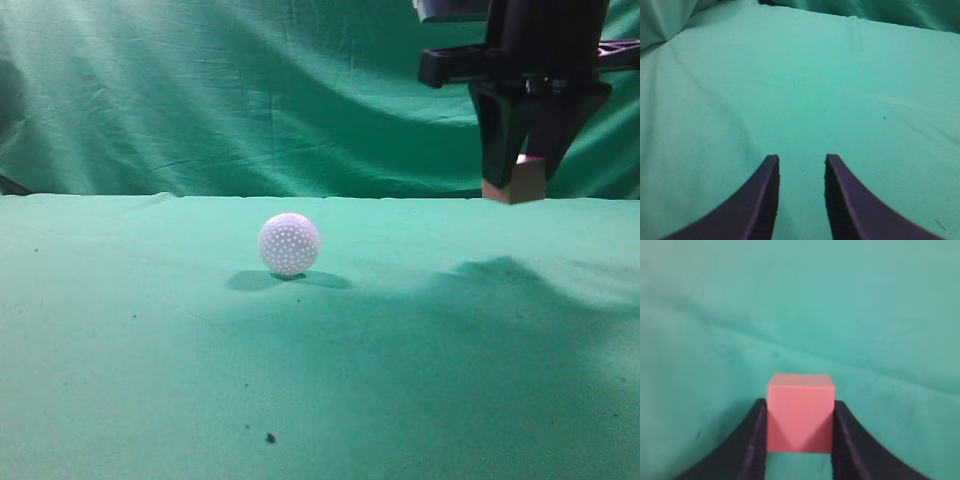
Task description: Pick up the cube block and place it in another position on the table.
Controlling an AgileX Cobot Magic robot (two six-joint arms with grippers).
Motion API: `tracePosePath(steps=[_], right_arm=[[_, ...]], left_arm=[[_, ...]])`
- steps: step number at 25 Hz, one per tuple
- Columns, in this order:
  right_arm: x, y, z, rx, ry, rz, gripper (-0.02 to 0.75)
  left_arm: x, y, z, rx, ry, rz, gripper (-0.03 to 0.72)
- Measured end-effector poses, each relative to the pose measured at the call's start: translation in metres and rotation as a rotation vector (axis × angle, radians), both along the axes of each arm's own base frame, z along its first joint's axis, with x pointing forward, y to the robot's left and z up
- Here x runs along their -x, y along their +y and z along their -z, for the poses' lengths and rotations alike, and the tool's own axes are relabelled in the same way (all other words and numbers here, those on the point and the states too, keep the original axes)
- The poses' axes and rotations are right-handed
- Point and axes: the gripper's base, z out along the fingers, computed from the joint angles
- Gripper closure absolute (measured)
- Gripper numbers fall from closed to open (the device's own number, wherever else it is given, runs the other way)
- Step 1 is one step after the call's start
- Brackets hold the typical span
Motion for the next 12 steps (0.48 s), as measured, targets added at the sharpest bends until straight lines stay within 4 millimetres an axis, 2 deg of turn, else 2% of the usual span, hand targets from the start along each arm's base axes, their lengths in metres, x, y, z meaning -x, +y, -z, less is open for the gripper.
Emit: tracePosePath(steps=[3,5,8,12], right_arm=[[-0.019,-0.023,-0.012,-0.029,-0.069,0.071,0.518],[-0.028,-0.032,-0.017,-0.043,-0.117,0.089,0.518],[-0.039,-0.033,-0.014,-0.048,-0.138,0.090,0.518],[-0.056,-0.027,0.007,-0.027,-0.072,0.075,0.518]], left_arm=[[0.000,0.000,0.000,0.000,0.000,0.000,0.426],[0.000,0.000,0.000,0.000,0.000,0.000,0.426],[0.000,0.000,0.000,0.000,0.000,0.000,0.426],[0.000,0.000,0.000,0.000,0.000,0.000,0.426]])
